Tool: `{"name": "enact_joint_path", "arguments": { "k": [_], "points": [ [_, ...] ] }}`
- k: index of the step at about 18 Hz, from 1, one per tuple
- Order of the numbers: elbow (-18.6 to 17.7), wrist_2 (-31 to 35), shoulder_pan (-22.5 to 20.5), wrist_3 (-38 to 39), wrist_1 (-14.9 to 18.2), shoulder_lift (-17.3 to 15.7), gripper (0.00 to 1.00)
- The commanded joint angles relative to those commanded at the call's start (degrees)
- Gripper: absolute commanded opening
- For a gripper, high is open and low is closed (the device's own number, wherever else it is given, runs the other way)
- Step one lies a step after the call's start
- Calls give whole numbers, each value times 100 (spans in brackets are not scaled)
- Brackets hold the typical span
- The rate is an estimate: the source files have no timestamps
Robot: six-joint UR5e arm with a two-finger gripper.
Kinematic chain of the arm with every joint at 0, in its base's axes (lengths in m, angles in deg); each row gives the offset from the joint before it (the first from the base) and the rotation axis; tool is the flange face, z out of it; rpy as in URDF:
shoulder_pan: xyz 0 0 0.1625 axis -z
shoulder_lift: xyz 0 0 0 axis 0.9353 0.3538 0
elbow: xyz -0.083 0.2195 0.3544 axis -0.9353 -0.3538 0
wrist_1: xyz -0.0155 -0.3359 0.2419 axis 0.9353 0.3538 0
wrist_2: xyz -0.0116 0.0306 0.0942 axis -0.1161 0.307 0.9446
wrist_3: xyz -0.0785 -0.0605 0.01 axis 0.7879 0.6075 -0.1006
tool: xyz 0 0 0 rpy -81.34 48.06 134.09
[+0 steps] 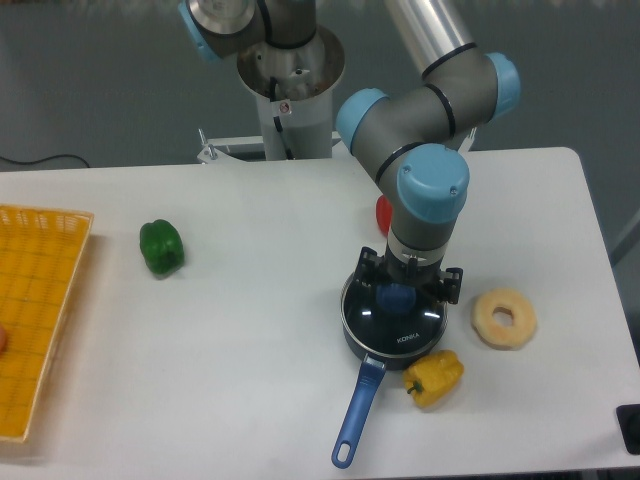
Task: Open the lid
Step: 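Lower the gripper down onto the lid knob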
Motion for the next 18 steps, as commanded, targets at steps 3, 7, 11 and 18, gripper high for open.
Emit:
{"name": "enact_joint_path", "arguments": {
  "k": [3, 7, 11, 18],
  "points": [
    [-9, -9, 0, 62, 9, 0, 100],
    [-18, -9, 0, 71, 9, 9, 100],
    [-18, 35, 0, 71, 9, 53, 100],
    [-9, 79, 26, 79, 53, 61, 100]
  ]
}}
